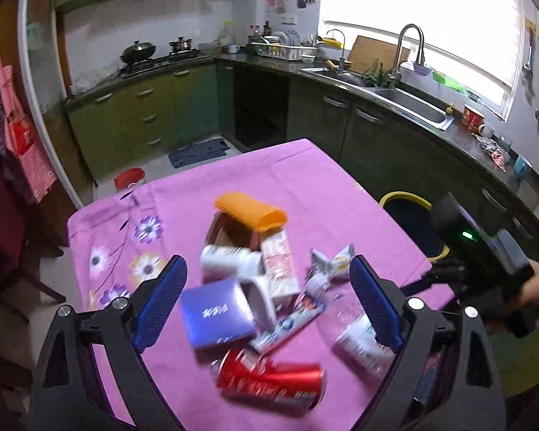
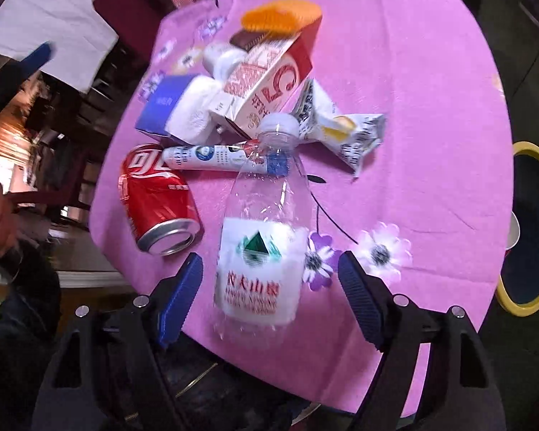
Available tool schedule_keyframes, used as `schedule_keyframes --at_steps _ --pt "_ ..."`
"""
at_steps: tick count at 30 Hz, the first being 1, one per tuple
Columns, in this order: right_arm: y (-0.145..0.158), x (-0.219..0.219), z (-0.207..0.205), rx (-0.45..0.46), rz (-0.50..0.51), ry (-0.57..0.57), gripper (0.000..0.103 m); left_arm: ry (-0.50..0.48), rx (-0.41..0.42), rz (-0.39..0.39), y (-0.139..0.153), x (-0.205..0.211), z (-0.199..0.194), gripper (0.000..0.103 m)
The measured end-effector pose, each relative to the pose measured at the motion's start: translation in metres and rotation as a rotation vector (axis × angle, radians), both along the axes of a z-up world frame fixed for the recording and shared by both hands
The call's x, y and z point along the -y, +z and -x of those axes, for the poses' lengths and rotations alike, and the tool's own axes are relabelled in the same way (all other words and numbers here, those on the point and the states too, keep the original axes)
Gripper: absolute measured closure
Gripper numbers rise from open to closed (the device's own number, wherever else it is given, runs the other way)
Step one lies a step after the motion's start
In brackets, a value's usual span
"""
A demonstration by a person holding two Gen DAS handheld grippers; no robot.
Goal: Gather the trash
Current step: 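Grasp the Nongfu Spring water bottle with the right gripper, then carry the water bottle to the bin and release it with the right gripper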
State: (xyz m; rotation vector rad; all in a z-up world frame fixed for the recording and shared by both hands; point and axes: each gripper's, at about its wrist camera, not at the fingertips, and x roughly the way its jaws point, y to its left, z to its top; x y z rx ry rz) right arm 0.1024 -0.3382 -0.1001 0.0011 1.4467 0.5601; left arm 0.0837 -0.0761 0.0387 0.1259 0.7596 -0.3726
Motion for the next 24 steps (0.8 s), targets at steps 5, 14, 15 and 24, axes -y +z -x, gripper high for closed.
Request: schedule_keyframes --at_steps 5,14,15,24 --pt "-0.018 -0.023 -0.009 -0.052 0.073 0.007 0.025 0.029 0.018 0.034 -0.003 -0.026 0.016 0.013" --pt "-0.047 -0.061 -0.009 -0.098 0.19 0.053 0.026 0.059 0.013 0.065 -0.014 -0.044 0.028 0.013" --pt "-0.051 -0.063 -0.01 -0.105 0.202 0.052 0.026 0.06 0.015 0.064 -0.015 -0.045 0.029 0.013" --pt "-0.066 -0.06 -0.012 -0.136 0.193 0.044 0.037 0.073 0.001 0.063 -0.022 -0.053 0.03 0.012"
